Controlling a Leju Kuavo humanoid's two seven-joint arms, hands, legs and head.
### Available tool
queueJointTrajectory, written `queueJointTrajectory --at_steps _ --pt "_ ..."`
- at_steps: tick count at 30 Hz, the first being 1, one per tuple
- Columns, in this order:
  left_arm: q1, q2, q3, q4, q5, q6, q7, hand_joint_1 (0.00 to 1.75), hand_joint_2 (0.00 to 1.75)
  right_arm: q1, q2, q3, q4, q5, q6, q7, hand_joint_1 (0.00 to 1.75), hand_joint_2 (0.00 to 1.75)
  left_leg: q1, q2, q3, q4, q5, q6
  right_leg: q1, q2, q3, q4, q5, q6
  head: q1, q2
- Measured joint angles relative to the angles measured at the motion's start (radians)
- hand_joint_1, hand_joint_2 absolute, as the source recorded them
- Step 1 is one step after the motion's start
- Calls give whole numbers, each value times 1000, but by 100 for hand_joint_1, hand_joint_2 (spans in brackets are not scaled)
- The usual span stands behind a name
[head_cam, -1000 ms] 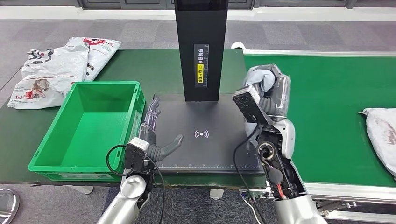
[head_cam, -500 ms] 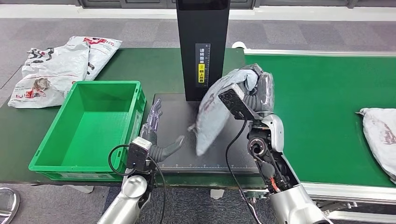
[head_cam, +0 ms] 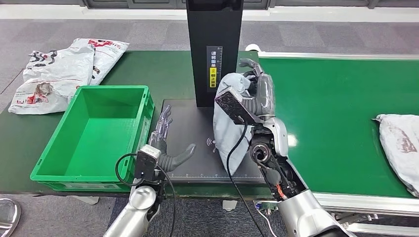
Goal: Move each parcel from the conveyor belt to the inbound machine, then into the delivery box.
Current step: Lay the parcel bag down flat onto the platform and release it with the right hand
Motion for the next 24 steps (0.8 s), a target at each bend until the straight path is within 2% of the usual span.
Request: queueJointTrajectory --at_steps 24 --pt "13 8 0 -24 -13 1 9 0 175 -1 0 0 48 -47 2 -15 0 175 0 0 0 0 0 0 0 0 0 0 0 0 0 0"
